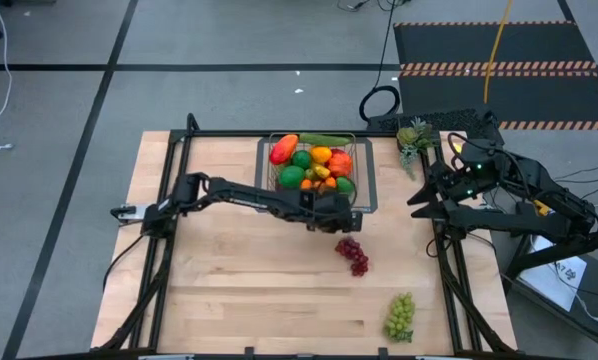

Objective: Build produce basket
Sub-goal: Put the red grapes into the brown wire basket

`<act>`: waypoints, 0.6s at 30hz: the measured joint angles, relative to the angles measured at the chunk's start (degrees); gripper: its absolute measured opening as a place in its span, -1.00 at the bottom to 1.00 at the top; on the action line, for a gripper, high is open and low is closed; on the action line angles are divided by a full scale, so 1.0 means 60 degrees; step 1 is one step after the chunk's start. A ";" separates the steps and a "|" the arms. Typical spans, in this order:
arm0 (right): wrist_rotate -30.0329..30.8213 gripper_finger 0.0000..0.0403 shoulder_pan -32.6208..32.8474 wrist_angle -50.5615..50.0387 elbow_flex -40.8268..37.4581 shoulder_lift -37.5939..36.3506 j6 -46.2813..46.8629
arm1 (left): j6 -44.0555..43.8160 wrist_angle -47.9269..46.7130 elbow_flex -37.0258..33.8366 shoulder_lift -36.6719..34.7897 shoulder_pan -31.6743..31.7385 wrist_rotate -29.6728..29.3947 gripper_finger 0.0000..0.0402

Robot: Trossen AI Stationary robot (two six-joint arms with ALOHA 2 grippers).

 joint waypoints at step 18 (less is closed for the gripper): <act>0.0003 0.16 0.0000 0.0000 0.0000 0.0004 -0.0593 | -0.2325 -0.1458 -0.0005 0.0191 -0.0882 -0.0793 0.28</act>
